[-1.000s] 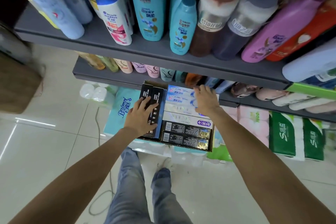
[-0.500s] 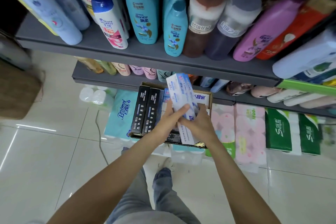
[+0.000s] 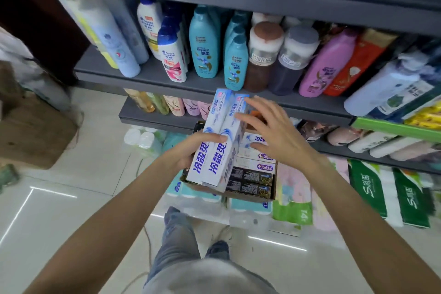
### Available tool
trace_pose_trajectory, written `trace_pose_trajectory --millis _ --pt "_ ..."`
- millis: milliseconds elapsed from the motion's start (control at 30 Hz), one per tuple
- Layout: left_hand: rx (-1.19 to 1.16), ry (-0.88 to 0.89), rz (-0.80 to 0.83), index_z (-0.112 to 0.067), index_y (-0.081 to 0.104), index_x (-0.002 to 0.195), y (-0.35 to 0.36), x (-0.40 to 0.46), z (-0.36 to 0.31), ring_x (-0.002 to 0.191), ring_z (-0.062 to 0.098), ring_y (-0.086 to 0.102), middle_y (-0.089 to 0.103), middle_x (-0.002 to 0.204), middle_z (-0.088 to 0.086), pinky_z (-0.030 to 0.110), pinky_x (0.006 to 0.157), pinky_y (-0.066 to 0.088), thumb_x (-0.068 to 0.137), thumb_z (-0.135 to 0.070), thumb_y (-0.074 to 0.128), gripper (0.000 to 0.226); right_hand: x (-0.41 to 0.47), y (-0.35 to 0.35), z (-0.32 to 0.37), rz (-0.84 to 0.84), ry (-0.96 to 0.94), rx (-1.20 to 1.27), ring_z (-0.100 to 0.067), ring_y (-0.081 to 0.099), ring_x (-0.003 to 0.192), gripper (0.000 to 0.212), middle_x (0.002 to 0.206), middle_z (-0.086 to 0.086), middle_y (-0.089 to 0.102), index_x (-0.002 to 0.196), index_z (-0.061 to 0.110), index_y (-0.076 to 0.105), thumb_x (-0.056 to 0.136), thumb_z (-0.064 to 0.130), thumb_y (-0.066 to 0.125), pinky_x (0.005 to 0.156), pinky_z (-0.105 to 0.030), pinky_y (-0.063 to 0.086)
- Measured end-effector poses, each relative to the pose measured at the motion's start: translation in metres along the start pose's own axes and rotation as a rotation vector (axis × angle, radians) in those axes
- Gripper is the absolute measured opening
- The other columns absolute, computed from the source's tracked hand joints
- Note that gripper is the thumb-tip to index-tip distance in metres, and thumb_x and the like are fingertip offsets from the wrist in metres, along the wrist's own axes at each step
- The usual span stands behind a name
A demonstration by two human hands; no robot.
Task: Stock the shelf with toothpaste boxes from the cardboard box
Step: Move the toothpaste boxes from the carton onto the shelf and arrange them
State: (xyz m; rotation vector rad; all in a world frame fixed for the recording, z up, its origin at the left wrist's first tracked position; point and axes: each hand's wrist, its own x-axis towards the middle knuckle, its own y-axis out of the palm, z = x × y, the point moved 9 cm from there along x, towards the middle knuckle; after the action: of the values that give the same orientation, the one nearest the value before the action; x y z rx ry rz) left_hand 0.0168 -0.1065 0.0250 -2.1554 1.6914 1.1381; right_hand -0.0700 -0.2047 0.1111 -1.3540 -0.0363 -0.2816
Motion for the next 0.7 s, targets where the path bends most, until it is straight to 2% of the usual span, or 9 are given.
trace_pose_trajectory --millis 67,167,233,300,400,500,567,633,700 --pt "0.023 -0.008 0.048 -0.009 0.061 0.096 0.005 -0.013 -0.003 0.063 0.018 0.07 0.073 0.076 0.007 0.028 0.06 0.058 0.051 -0.022 0.081 0.051 0.01 -0.012 0.02 0.009 -0.172 -0.159 -0.03 0.032 0.134 0.084 0.142 -0.015 0.042 0.133 0.019 0.044 0.06 0.026 0.085 0.111 -0.047 0.025" --pt "-0.045 -0.008 0.136 -0.007 0.062 0.096 0.015 -0.029 -0.004 0.065 0.021 0.071 0.073 0.078 0.012 0.028 0.056 0.056 0.02 -0.031 0.095 0.086 0.019 -0.028 0.048 -0.062 -0.348 -0.302 -0.032 0.047 0.122 0.064 0.128 -0.017 0.054 0.121 0.013 0.054 0.064 0.022 0.081 0.107 -0.043 0.029" --pt "-0.05 0.003 0.155 -0.007 0.062 0.095 0.016 -0.038 -0.01 0.063 0.021 0.07 0.073 0.076 0.012 0.028 0.053 0.056 0.019 -0.03 0.095 0.086 0.023 -0.032 0.059 -0.061 -0.419 -0.371 -0.032 0.055 0.115 0.055 0.122 -0.017 0.058 0.111 0.009 0.054 0.063 0.021 0.077 0.105 -0.042 0.032" --pt "-0.016 0.033 0.13 -0.009 0.062 0.097 0.008 -0.047 -0.026 0.063 0.02 0.07 0.073 0.077 0.011 0.029 0.054 0.056 0.034 -0.022 0.092 0.071 0.027 -0.04 0.057 -0.067 -0.419 -0.399 -0.031 0.06 0.108 0.055 0.116 -0.018 0.062 0.102 0.006 0.05 0.058 0.028 0.074 0.105 -0.04 0.031" --pt "-0.026 0.181 -0.048 -0.008 0.061 0.102 -0.041 -0.066 -0.071 0.065 0.019 0.069 0.073 0.08 0.009 0.027 0.057 0.057 0.063 -0.015 0.069 0.041 0.041 -0.073 0.045 -0.185 -0.249 -0.347 -0.028 0.066 0.079 0.061 0.086 -0.013 0.067 0.097 0.007 0.044 0.057 0.043 0.074 0.099 -0.036 0.036" --pt "0.119 0.401 -0.266 -0.01 0.053 0.109 -0.102 -0.105 -0.136 0.057 0.014 0.062 0.066 0.076 0.003 0.024 0.051 0.052 0.066 -0.013 0.073 0.048 0.061 -0.122 0.033 -0.347 0.051 -0.312 -0.031 0.066 0.061 0.076 0.075 -0.014 0.068 0.1 0.009 0.045 0.045 0.04 0.088 0.06 -0.033 0.047" --pt "0.272 0.508 -0.431 -0.018 0.041 0.117 -0.14 -0.135 -0.18 0.06 0.013 0.061 0.06 0.083 -0.001 0.026 0.054 0.052 0.061 -0.022 0.079 0.067 0.085 -0.155 0.037 -0.433 0.201 -0.25 -0.036 0.067 0.066 0.07 0.083 -0.015 0.07 0.109 0.013 0.044 0.059 0.044 0.083 0.052 -0.034 0.047" --pt "0.356 0.633 -0.547 -0.02 0.033 0.116 -0.169 -0.162 -0.222 0.069 0.017 0.065 0.06 0.095 0.003 0.029 0.063 0.054 0.059 -0.025 0.083 0.077 0.12 -0.182 0.043 -0.48 0.271 -0.215 -0.038 0.066 0.077 0.066 0.096 -0.013 0.069 0.117 0.013 0.044 0.072 0.056 0.066 0.057 -0.036 0.041" --pt "0.41 0.755 -0.608 -0.021 0.036 0.111 -0.19 -0.184 -0.257 0.087 0.02 0.066 0.059 0.106 0.004 0.037 0.08 0.054 0.052 -0.037 0.084 0.077 0.168 -0.202 0.048 -0.471 0.293 -0.237 -0.038 0.063 0.086 0.065 0.106 -0.011 0.066 0.122 0.016 0.041 0.08 0.064 0.051 0.061 -0.036 0.033"
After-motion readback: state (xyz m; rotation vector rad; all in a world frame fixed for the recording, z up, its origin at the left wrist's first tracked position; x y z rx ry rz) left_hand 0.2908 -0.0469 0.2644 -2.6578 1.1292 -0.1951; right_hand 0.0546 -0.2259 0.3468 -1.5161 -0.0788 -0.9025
